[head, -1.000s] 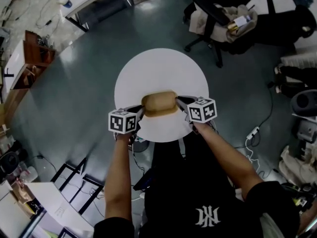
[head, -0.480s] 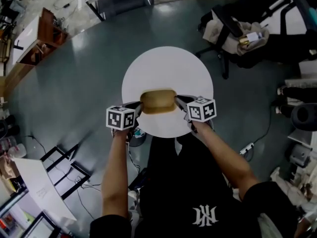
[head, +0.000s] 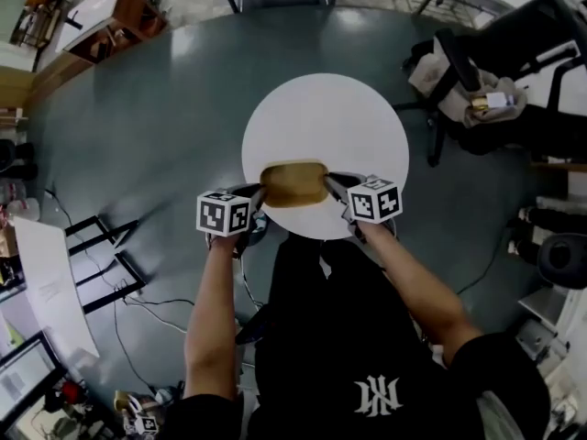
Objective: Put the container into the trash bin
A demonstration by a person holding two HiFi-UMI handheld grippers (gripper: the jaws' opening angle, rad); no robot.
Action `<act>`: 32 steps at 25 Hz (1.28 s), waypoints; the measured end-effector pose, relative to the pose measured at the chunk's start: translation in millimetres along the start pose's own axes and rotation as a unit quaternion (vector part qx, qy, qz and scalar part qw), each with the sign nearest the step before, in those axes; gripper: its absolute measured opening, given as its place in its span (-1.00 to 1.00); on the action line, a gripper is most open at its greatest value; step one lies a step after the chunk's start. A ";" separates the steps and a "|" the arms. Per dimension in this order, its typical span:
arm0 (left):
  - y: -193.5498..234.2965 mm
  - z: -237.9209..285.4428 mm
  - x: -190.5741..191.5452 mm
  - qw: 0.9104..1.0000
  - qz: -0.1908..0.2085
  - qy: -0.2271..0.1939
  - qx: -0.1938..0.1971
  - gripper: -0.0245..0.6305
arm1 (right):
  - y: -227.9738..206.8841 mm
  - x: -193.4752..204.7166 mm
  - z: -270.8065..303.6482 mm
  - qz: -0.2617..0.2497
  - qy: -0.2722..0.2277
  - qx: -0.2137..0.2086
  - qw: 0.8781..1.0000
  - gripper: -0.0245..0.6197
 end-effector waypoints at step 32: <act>61.9 -104.9 206.3 0.956 -0.233 -0.107 -0.140 -0.84 | 133.5 87.6 123.7 -0.129 0.147 -0.144 0.970 -0.77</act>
Point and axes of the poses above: the fingertips, and each gripper's own axes: z forward along the fingers, y to its left, x out of its underside, the point moved 4 cm from there along -z, backward along the fingers, and after that the axes turned 1 degree about -z, right-handed, at the moved point
